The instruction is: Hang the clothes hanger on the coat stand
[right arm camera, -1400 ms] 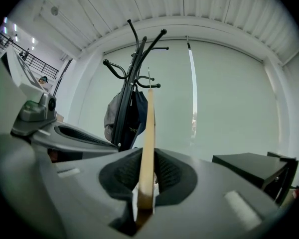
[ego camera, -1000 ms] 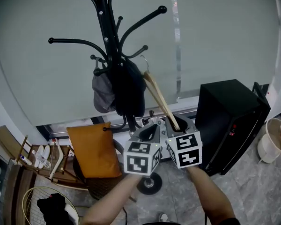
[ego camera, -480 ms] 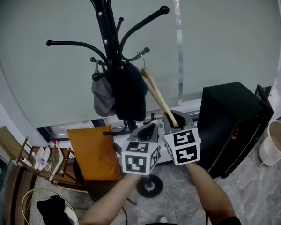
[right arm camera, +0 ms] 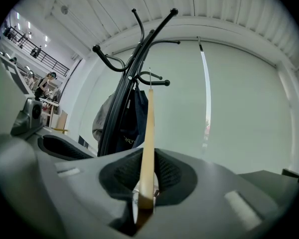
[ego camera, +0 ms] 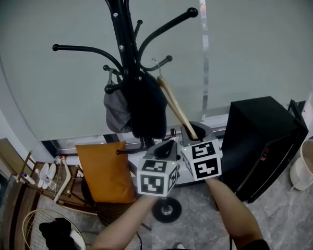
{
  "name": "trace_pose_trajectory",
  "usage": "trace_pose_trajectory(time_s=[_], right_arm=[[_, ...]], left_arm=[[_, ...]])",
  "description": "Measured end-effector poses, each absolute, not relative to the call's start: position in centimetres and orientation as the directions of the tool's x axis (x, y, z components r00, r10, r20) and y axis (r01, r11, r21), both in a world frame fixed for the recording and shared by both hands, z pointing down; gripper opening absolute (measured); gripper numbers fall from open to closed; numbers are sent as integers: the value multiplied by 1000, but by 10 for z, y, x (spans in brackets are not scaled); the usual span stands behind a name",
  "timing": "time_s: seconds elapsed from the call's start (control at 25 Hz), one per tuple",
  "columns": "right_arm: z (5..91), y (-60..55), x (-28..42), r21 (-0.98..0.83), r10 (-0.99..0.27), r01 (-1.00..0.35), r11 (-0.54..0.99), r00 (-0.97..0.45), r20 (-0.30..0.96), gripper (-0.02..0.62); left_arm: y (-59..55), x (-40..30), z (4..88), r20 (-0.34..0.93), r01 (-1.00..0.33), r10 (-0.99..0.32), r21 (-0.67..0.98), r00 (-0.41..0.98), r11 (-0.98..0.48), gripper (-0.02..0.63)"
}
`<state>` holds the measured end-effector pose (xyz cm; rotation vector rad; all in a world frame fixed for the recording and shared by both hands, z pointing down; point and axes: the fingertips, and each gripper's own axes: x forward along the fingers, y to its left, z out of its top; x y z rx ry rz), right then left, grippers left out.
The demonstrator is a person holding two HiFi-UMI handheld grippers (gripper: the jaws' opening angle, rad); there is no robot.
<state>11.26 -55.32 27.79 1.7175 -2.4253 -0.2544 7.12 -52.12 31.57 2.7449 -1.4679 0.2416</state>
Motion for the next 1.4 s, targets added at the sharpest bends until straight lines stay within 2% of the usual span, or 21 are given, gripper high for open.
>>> trace_pose_trajectory(time_s=[1.4], right_arm=[[306,-562,106,212,-952,-928,306,-295,80,51]], left_arm=[[-523,54,337,178,-826,-819,-52,545,-561,5]])
